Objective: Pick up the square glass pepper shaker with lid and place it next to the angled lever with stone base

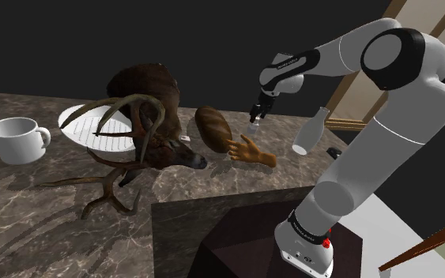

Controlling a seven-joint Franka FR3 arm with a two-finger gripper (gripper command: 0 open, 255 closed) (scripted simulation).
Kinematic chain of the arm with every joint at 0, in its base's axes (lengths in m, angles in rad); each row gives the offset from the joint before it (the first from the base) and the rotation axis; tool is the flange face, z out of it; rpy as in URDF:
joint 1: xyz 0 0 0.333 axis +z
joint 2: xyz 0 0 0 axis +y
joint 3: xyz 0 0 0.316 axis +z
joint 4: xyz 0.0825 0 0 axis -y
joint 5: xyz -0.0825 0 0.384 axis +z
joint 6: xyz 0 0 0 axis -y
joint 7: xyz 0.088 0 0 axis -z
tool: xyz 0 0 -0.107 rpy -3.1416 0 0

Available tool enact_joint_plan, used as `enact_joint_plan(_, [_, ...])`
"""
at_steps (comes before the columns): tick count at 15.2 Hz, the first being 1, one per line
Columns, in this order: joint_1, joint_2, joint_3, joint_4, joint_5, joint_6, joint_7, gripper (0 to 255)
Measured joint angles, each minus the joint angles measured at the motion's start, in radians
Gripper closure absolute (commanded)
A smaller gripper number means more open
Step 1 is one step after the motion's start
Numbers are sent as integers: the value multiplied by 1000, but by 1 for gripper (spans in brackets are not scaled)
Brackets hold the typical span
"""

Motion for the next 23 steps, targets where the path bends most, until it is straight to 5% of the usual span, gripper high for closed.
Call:
enact_joint_plan(6, [-1,7,-1,-3,4,10,-4,0])
enact_joint_plan(7, [-1,7,-1,-3,4,10,-4,255])
enact_joint_plan(23, [0,-30,3,32,-15,-59,11,255])
